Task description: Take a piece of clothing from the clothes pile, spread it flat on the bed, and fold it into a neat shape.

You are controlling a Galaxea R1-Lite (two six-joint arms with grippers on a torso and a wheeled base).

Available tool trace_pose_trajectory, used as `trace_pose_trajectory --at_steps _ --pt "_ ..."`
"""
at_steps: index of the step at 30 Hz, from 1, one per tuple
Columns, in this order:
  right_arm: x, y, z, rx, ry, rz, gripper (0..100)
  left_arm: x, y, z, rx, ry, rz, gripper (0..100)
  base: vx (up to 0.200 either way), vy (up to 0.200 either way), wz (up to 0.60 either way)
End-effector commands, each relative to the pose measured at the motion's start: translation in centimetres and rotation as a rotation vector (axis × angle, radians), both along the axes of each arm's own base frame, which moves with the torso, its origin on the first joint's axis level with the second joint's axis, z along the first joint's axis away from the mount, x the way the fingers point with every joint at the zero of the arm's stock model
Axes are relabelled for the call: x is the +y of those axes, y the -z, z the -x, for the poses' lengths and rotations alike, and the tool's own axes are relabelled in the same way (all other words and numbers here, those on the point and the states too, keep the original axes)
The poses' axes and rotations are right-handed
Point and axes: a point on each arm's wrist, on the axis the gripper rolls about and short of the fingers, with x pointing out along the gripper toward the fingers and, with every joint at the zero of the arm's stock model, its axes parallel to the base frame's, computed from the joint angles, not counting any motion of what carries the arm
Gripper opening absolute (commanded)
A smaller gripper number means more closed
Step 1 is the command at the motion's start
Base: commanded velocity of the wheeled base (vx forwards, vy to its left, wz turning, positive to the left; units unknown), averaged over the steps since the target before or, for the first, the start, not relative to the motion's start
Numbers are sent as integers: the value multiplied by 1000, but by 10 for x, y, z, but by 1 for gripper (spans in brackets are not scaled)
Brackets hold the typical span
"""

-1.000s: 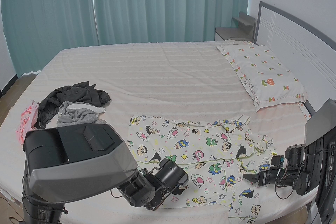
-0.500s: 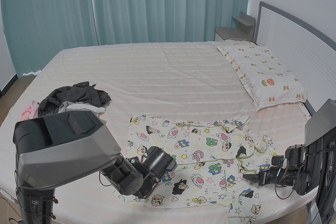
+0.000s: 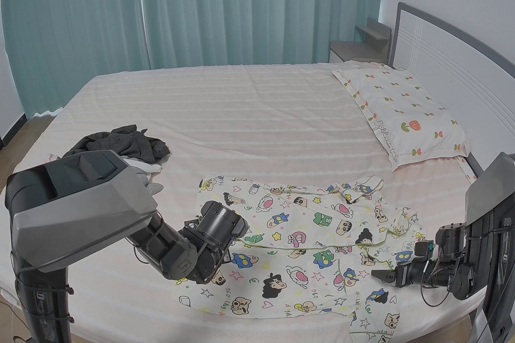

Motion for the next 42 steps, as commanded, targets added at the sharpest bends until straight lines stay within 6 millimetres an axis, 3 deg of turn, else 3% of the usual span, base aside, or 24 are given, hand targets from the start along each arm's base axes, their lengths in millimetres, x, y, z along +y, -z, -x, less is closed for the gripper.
trace_pose_trajectory --at_steps 1,2,17,26,35,42 --pt "0 1 -1 -8 0 0 100 1 3 -1 1 0 -2 0 0 0 0" --pt "0 1 -1 -8 0 0 100 1 3 -2 -4 1 0 100 0 0 0" --pt "0 3 0 0 -1 1 100 23 1 -22 -45 -58 20 100 0 0 0" --pt "0 4 0 5 -4 4 100 36 3 -3 109 12 236 100 0 0 0" --pt "0 4 2 9 -7 8 100 52 19 3 57 -58 316 100 0 0 0" --pt "0 6 2 14 -10 11 100 60 26 19 52 -53 326 100 0 0 0"
